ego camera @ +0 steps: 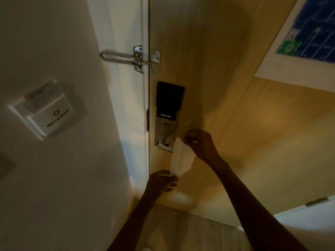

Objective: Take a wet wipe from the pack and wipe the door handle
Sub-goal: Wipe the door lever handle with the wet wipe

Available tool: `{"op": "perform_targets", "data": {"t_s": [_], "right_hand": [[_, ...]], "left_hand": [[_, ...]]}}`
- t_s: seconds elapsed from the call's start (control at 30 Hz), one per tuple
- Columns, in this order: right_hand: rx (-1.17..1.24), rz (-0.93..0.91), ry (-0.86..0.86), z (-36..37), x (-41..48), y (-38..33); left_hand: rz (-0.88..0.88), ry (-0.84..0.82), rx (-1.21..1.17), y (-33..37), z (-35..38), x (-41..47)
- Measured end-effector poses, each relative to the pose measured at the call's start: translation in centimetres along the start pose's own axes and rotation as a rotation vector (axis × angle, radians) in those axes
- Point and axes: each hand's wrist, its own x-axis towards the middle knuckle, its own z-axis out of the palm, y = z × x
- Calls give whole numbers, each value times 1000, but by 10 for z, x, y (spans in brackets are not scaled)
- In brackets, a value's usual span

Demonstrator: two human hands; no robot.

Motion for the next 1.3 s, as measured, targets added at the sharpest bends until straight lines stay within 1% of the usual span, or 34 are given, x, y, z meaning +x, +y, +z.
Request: {"op": "perform_targets", "data": {"t_s": [0.07,0.13,0.2,0.27,0.3,0.33,0.43,0.5,0.6,0.67,0.73,0.83,0.93,1.03,1.13,1.23,1.3], "right_hand": [[-43,28,15,12,3,3],[-189,29,60,24,-3,6],[-317,23,145,33,-15,6],[-361,5,279,38,-29,2],[-373,-19,322,42,-37,-1],[-385,-40,322,46,-44,-2],[-402,-36,159,58,-54,-4],[-422,-25,78,63,-53,-5],[-442,-57,31,60,-48,-8],[-451,-87,2,55,-49,-7],[-445,-98,-35,47,-51,2],[-424,-90,-36,41,-51,3],[-404,-101,-80,49,-42,-7],[-365,-51,-113,46,-44,-2],[-371,-34,-93,31,-53,10],[-313,-24,-56,37,-46,-3],[-292,-18,-86,45,-42,-13]], "left_hand": [[-15,-19,70,-5,-13,8],[-19,19,104,-7,-29,14],[11,82,100,-5,-46,21],[60,129,63,4,-60,29],[85,145,26,10,-66,34],[111,154,-6,17,-70,38],[170,130,-89,41,-78,52],[192,110,-66,56,-78,61],[157,100,-24,75,-77,72],[145,63,-23,85,-77,76],[140,21,37,91,-81,79],[119,-19,94,97,-85,83],[87,-32,109,102,-88,88],[73,-32,116,103,-87,89],[74,-26,129,104,-84,88],[49,-24,104,107,-85,88],[47,-36,110,109,-86,89]]}}
